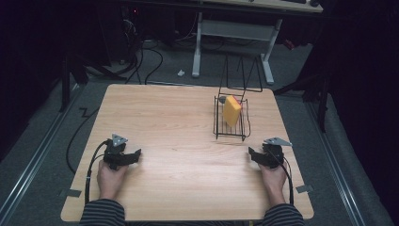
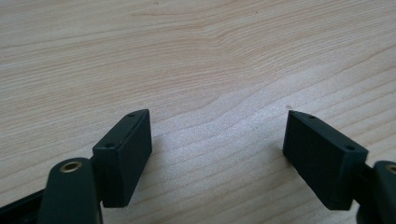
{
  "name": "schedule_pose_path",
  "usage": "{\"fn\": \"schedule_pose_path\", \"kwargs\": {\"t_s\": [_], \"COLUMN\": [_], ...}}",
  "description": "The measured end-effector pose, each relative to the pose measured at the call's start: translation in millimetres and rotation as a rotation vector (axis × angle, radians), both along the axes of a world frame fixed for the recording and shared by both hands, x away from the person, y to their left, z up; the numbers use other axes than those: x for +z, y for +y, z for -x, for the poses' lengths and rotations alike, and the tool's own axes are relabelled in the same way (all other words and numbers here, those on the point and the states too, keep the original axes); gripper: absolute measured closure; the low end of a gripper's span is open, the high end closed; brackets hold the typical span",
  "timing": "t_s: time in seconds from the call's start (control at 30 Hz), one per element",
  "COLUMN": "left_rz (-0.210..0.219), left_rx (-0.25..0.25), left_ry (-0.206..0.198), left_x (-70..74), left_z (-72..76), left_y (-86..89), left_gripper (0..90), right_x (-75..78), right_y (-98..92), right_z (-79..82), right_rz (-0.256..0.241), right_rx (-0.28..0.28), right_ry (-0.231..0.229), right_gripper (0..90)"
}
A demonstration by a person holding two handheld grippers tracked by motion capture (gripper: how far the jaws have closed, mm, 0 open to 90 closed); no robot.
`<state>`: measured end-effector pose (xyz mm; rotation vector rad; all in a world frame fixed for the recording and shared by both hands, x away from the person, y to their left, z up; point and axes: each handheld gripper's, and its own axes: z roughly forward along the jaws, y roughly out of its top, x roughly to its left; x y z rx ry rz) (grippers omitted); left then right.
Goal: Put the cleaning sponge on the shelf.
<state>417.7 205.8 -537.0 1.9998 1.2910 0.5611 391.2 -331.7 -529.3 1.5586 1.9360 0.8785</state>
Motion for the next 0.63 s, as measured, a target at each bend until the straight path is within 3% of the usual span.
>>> {"fn": "schedule_pose_path", "kwargs": {"t_s": [0.17, 0.63], "left_rz": [0.0, 0.001], "left_rx": [0.0, 0.001], "left_ry": [0.0, -0.001], "left_x": [0.0, -0.1], "left_z": [0.1, 0.1], "left_y": [0.0, -0.3], "left_gripper": [24.3, 24.3], "right_x": [-1.1, -1.1], "right_y": [3.6, 4.7], "right_z": [-2.7, -1.6], "right_rz": [0.038, 0.04], "right_rx": [0.002, -0.014], "right_ry": [0.025, 0.028], "right_gripper": [31.5, 30.5]}}
